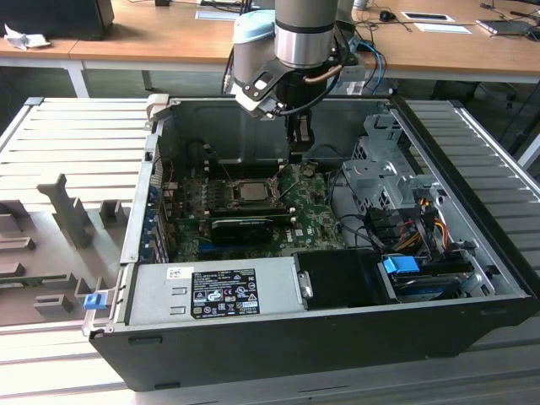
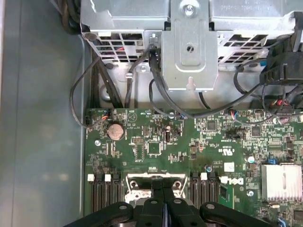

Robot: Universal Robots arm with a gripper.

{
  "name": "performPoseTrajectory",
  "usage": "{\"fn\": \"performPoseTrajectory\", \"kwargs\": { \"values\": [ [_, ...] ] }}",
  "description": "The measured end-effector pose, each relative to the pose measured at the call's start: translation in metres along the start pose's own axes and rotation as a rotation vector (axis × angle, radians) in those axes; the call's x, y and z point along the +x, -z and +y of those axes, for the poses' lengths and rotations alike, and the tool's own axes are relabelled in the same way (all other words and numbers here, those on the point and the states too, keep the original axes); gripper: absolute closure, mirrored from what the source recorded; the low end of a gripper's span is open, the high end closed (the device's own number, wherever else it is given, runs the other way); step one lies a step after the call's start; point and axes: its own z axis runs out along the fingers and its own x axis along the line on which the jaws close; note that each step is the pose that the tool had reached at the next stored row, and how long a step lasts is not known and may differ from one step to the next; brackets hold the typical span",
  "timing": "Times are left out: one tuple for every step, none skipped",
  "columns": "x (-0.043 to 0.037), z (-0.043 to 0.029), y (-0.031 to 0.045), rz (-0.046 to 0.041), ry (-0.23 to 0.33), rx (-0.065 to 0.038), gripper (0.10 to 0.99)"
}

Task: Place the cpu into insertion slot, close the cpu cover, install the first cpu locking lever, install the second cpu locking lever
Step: 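Close the cpu cover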

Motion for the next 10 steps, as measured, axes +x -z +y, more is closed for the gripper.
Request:
{"fn": "performPoseTrajectory", "kwargs": {
  "values": [
    [0.0000, 0.0009, -0.0001, -0.0001, 0.000, 0.000, 0.980],
    [0.0000, 0.0024, -0.0006, 0.0002, 0.000, 0.000, 0.980],
    [0.0001, 0.0033, -0.0011, 0.0003, 0.000, 0.000, 0.980],
    [0.0000, 0.0041, -0.0015, 0.0000, 0.000, 0.000, 0.980],
    [0.0000, 0.0060, -0.0019, -0.0001, 0.000, 0.001, 0.980],
    [0.0000, 0.0084, -0.0022, -0.0002, 0.000, 0.001, 0.980],
    [0.0000, 0.0113, -0.0029, 0.0000, 0.000, 0.001, 0.980],
    [0.0000, 0.0131, -0.0033, 0.0000, 0.000, 0.001, 0.980],
    [0.0001, 0.0148, -0.0047, 0.0001, 0.000, 0.001, 0.980],
    [0.0001, 0.0158, -0.0062, 0.0000, 0.000, 0.001, 0.980]
  ]
}}
